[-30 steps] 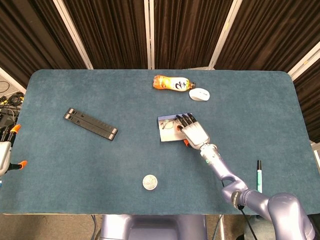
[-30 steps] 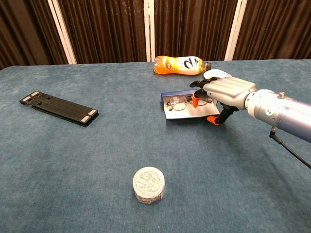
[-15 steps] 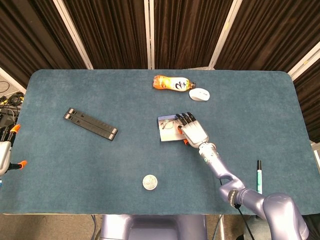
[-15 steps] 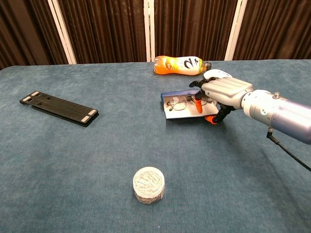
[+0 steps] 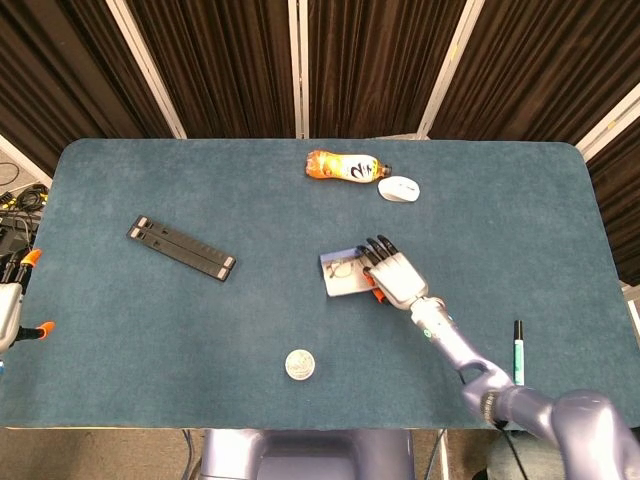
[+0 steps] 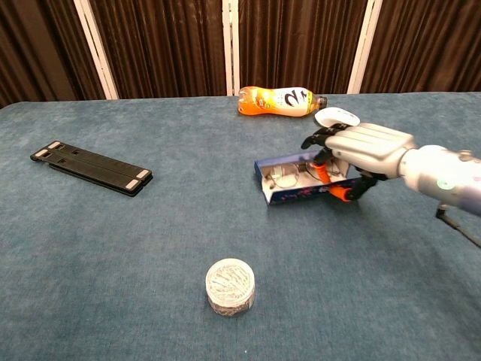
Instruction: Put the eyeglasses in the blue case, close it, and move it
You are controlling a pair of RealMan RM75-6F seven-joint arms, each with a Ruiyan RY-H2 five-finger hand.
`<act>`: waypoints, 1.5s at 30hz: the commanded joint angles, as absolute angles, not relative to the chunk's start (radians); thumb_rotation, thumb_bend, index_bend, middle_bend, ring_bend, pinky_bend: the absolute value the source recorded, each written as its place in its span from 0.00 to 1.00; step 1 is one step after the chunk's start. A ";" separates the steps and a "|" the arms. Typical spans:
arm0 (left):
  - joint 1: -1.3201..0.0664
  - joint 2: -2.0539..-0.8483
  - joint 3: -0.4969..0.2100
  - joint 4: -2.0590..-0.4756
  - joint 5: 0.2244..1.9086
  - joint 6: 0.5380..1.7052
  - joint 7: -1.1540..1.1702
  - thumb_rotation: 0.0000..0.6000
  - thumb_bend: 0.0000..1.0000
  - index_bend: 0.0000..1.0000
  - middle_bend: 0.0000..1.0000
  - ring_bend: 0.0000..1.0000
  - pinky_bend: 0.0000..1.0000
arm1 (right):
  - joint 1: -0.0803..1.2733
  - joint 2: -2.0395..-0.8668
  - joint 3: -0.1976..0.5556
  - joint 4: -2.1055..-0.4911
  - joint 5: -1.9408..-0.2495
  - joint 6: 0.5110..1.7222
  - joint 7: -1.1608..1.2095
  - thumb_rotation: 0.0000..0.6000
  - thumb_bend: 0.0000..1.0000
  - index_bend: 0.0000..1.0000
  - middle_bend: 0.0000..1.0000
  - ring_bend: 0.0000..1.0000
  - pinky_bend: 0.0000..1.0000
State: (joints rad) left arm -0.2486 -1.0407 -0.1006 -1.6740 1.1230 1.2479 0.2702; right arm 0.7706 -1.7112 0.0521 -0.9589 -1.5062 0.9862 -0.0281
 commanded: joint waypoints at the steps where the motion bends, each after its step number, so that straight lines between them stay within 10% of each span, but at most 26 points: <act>1: -0.248 -1.040 -0.100 -1.676 1.124 1.247 0.269 1.00 0.00 0.00 0.00 0.00 0.00 | 0.731 -1.594 -0.005 -1.093 -1.555 1.022 -0.046 1.00 0.45 0.68 0.10 0.00 0.00; 11: -0.246 -1.038 -0.096 -1.678 1.130 1.248 0.268 1.00 0.00 0.00 0.00 0.00 0.00 | 0.714 -1.426 -0.047 -1.326 -1.602 1.019 -0.130 1.00 0.48 0.68 0.10 0.00 0.00; 45: -0.254 -1.044 -0.097 -1.673 1.112 1.237 0.282 1.00 0.00 0.00 0.00 0.00 0.00 | 0.857 -1.544 0.123 -1.343 -1.348 0.797 -0.424 1.00 0.48 0.67 0.08 0.00 0.00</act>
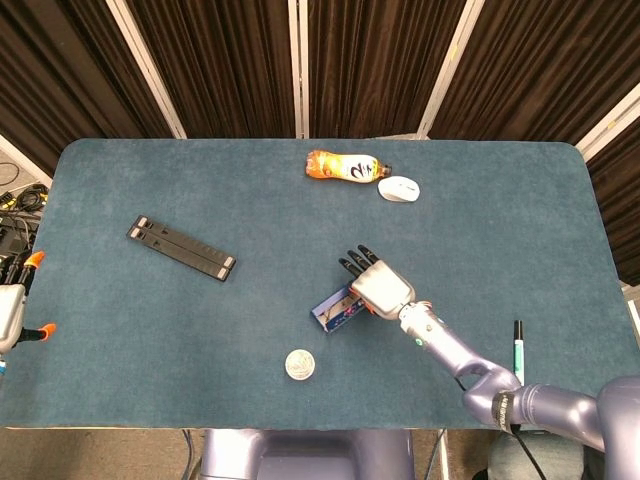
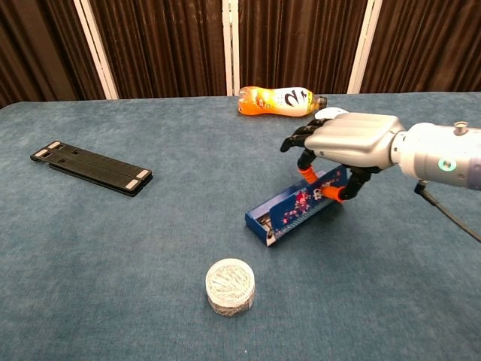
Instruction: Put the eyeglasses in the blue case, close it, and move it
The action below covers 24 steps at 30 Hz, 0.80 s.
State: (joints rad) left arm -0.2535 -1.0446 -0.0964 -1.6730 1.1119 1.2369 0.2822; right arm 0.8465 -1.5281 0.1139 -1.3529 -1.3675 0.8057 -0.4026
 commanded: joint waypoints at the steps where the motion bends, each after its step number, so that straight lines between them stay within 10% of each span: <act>1: -0.254 -1.044 -0.097 -1.673 1.112 1.237 0.281 1.00 0.00 0.00 0.00 0.00 0.00 | 0.859 -1.548 0.125 -1.339 -1.342 0.796 -0.429 1.00 0.48 0.67 0.08 0.00 0.00; 10: -0.255 -1.043 -0.097 -1.671 1.110 1.233 0.278 1.00 0.00 0.00 0.00 0.00 0.00 | 0.878 -1.578 0.143 -1.327 -1.282 0.793 -0.492 1.00 0.47 0.57 0.08 0.00 0.00; 16: -0.256 -1.045 -0.096 -1.670 1.111 1.233 0.281 1.00 0.00 0.00 0.00 0.00 0.00 | 0.882 -1.643 0.162 -1.289 -1.266 0.866 -0.565 1.00 0.09 0.13 0.05 0.00 0.00; 24: -0.254 -1.043 -0.097 -1.669 1.110 1.235 0.276 1.00 0.00 0.00 0.00 0.00 0.00 | 0.872 -1.693 0.190 -1.278 -1.270 0.957 -0.563 1.00 0.00 0.06 0.00 0.00 0.00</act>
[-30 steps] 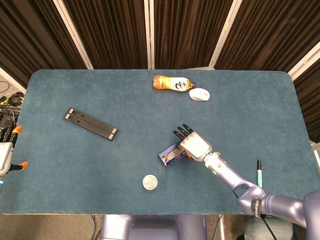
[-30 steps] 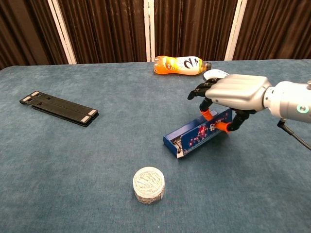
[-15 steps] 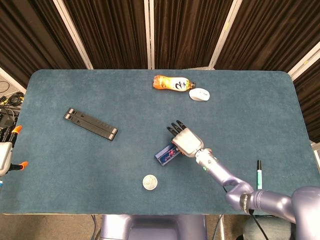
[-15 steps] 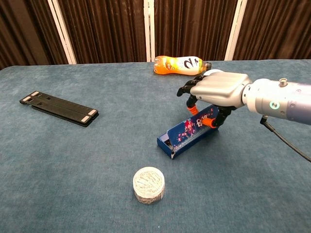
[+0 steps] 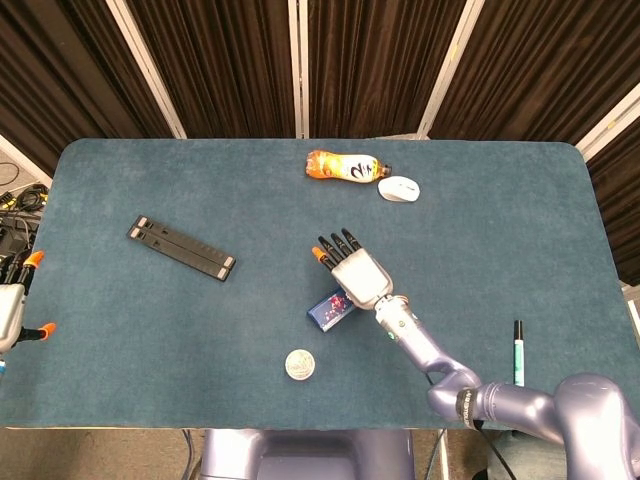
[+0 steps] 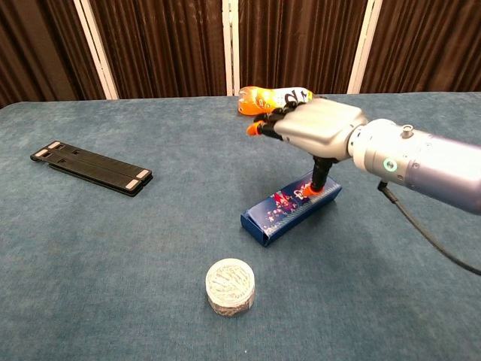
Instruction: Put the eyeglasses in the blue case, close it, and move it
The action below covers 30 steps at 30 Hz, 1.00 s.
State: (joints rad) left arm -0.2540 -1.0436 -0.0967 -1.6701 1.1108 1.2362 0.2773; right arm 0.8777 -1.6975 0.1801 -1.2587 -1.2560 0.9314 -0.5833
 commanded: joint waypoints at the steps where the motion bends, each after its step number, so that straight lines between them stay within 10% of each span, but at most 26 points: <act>1: -0.255 -1.043 -0.097 -1.669 1.111 1.234 0.275 1.00 0.00 0.00 0.00 0.00 0.00 | 0.869 -1.680 0.191 -1.296 -1.280 0.966 -0.550 1.00 0.00 0.05 0.00 0.00 0.00; 13: -0.254 -1.045 -0.095 -1.672 1.114 1.238 0.282 1.00 0.00 0.00 0.00 0.00 0.00 | 0.849 -1.487 0.125 -1.469 -1.309 0.879 -0.480 1.00 0.00 0.02 0.00 0.00 0.00; 30: -0.262 -1.056 -0.095 -1.659 1.096 1.223 0.297 1.00 0.00 0.00 0.00 0.00 0.00 | 0.905 -1.583 0.076 -1.320 -1.371 0.762 -0.381 1.00 0.01 0.01 0.00 0.00 0.00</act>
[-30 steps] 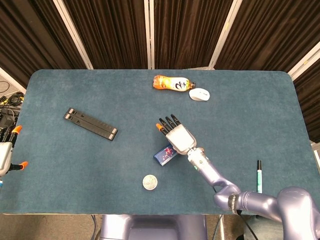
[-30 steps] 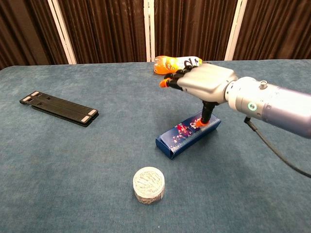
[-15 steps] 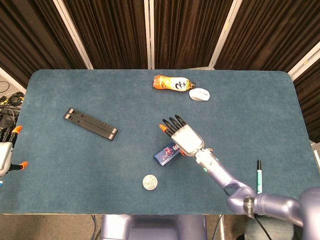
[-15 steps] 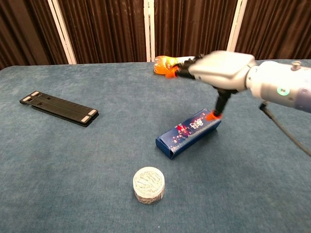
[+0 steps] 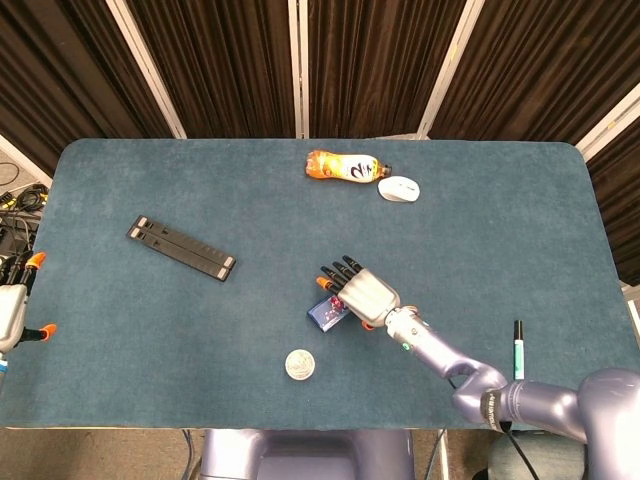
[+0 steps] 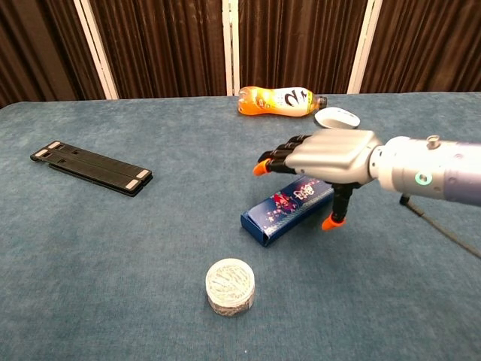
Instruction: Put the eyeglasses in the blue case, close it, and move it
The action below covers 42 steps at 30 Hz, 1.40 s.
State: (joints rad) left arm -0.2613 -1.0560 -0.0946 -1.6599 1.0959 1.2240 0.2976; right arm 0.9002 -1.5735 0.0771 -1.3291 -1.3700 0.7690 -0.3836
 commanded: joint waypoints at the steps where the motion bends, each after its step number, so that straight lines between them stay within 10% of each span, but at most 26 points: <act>1: -0.262 -1.056 -0.095 -1.658 1.096 1.223 0.297 1.00 0.00 0.00 0.00 0.00 0.00 | 0.907 -1.586 0.075 -1.318 -1.369 0.759 -0.381 1.00 0.03 0.02 0.00 0.00 0.00; 18: -0.264 -1.059 -0.093 -1.656 1.093 1.222 0.302 1.00 0.00 0.00 0.00 0.00 0.00 | 0.903 -1.630 0.068 -1.260 -1.400 0.793 -0.346 1.00 0.38 0.51 0.47 0.24 0.00; 22: -0.264 -1.060 -0.092 -1.657 1.094 1.223 0.303 1.00 0.00 0.00 0.00 0.00 0.00 | 0.901 -1.628 0.064 -1.260 -1.407 0.796 -0.337 1.00 0.37 0.44 0.40 0.23 0.00; 28: -0.263 -1.058 -0.092 -1.660 1.097 1.224 0.301 1.00 0.00 0.00 0.00 0.00 0.00 | 0.889 -1.591 0.065 -1.305 -1.381 0.790 -0.355 1.00 0.26 0.07 0.02 0.01 0.00; 42: -0.226 -1.042 -0.086 -1.693 1.189 1.325 0.266 1.00 0.00 0.00 0.00 0.00 0.00 | 0.658 -1.291 0.044 -1.561 -1.450 1.171 -0.296 1.00 0.00 0.00 0.00 0.00 0.00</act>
